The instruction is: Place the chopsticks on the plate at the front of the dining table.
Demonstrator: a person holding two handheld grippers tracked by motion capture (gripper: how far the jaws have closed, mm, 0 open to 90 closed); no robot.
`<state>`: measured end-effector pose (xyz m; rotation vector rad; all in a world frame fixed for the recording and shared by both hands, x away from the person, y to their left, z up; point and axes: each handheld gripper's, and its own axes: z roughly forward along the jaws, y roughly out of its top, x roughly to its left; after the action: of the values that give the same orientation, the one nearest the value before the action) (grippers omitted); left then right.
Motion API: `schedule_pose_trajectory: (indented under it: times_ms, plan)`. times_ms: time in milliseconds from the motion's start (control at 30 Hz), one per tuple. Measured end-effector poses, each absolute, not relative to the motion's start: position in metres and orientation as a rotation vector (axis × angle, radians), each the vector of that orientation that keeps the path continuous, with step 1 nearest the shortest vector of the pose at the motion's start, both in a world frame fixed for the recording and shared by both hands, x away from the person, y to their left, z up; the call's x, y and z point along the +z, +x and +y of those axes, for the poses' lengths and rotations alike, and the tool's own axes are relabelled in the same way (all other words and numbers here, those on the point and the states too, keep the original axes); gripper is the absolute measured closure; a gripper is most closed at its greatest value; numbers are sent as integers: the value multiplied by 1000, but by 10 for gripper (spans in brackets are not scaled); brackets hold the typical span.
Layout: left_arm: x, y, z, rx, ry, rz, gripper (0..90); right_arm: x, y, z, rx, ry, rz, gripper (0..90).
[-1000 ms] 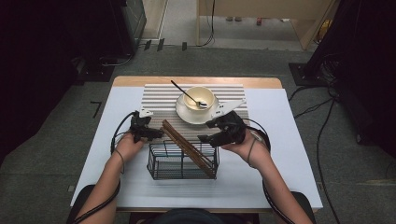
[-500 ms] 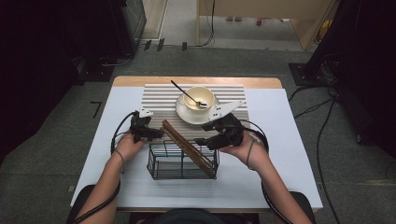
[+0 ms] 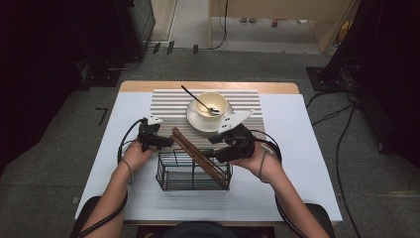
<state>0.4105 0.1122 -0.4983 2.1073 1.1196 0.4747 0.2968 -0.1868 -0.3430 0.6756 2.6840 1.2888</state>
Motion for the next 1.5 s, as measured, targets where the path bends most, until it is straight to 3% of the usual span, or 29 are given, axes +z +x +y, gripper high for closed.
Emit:
schedule_pose_trajectory:
  times_ms: [1000, 1500]
  plan:
    - [-498, 410, 112, 475, 2107, 1120, 84, -354, 291, -172, 1338, 564, 2731, 757]
    - [-498, 410, 112, 475, 2107, 1120, 85, -361, 293, -166, 1328, 537, 2747, 792]
